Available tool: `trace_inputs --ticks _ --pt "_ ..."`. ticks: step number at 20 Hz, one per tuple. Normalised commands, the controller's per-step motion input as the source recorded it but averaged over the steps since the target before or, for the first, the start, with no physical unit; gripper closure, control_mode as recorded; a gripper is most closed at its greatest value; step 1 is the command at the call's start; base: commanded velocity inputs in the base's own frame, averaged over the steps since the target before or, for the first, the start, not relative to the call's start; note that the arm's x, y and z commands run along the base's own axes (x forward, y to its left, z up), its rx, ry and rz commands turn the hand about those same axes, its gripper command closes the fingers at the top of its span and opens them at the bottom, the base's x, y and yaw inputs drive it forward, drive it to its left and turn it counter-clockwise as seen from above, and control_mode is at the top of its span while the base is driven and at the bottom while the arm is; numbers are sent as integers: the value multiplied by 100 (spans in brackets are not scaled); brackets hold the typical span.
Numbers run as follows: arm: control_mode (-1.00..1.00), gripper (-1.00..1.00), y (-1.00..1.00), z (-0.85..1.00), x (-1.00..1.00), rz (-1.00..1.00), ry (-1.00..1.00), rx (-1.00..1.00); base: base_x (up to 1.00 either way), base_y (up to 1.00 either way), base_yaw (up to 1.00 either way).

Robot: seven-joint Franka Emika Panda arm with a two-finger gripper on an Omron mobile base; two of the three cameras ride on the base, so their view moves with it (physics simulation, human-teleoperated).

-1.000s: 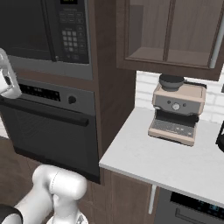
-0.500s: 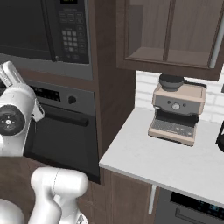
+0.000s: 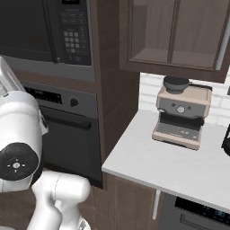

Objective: Open the microwave, place the bowl with waffle inside the microwave, then close the microwave door and turn it on.

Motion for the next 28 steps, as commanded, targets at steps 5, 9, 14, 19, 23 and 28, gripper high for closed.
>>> trace_inputs --ticks 5,9,14,19,23,28 --pt "-100 100 -27 1 -12 -8 3 6 0 0 0" --pt "-100 100 -12 0 29 -15 25 0 0 0 0" --pt "-100 100 0 10 61 -19 27 0 0 0 0" --pt "-100 100 -3 13 64 -9 19 4 0 0 0" --pt "-100 100 -9 1 60 -1 11 5 0 0 0" --pt "-100 100 3 -11 73 0 6 0 0 0 0"
